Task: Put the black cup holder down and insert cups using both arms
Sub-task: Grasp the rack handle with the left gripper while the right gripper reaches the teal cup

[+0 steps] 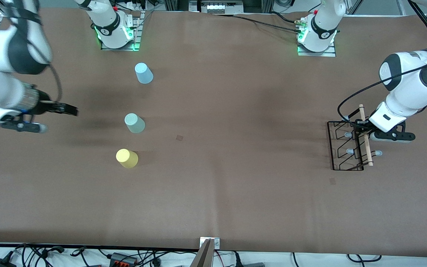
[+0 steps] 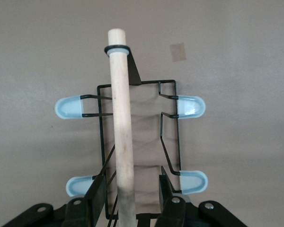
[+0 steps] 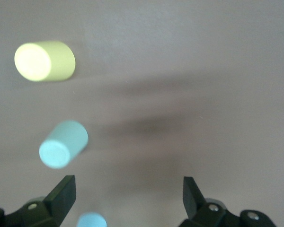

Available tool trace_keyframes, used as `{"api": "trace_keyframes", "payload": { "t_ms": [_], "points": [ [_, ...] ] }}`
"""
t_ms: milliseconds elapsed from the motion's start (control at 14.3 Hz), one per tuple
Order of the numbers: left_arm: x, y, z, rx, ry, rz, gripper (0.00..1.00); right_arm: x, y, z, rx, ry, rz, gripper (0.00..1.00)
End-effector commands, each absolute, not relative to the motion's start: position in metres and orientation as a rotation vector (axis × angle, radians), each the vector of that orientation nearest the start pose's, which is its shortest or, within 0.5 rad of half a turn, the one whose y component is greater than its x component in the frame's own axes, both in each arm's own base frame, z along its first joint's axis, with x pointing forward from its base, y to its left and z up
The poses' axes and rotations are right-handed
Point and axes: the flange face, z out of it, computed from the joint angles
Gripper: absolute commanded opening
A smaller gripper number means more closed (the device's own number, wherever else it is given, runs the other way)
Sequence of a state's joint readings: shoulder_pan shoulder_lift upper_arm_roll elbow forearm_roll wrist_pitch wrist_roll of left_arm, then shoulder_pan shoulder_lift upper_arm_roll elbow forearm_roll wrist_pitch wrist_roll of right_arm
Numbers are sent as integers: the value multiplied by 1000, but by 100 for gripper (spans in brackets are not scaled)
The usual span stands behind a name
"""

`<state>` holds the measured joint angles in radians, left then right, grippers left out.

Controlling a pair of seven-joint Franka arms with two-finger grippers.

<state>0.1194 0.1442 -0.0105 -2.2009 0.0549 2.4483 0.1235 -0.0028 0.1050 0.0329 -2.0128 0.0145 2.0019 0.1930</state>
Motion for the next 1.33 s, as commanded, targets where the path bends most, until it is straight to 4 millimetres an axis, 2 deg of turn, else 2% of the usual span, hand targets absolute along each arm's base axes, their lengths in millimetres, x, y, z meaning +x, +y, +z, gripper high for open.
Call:
{"api": "trace_keyframes", "payload": {
  "t_ms": [0, 70, 140, 349, 488, 698, 837, 1116, 1256],
  "points": [
    [556, 63, 323, -3080, 107, -156, 20, 532, 54, 345, -3122, 306, 26, 100],
    [556, 63, 322, -3082, 93, -152, 10, 531, 57, 332, -3118, 301, -4, 100],
    [556, 63, 324, -3081, 91, -157, 3, 529, 68, 323, -3115, 279, -32, 100],
    [561, 64, 331, -3078, 97, -173, 1, 533, 97, 315, -3096, 307, -101, 100],
    [563, 64, 336, -3075, 111, -186, 1, 536, 112, 302, -3072, 394, -139, 100],
    [573, 62, 366, -3074, 113, -167, 1, 537, 119, 279, -3071, 413, -129, 100],
    [588, 52, 398, -3073, 136, -132, 1, 537, 121, 274, -3072, 408, -124, 100],
    [607, -11, 442, -3073, 237, -132, 1, 535, 137, 267, -3058, 410, -141, 100],
    [611, -63, 452, -3083, 240, -130, 1, 536, 142, 266, -3052, 396, -162, 100]
  ]
}}
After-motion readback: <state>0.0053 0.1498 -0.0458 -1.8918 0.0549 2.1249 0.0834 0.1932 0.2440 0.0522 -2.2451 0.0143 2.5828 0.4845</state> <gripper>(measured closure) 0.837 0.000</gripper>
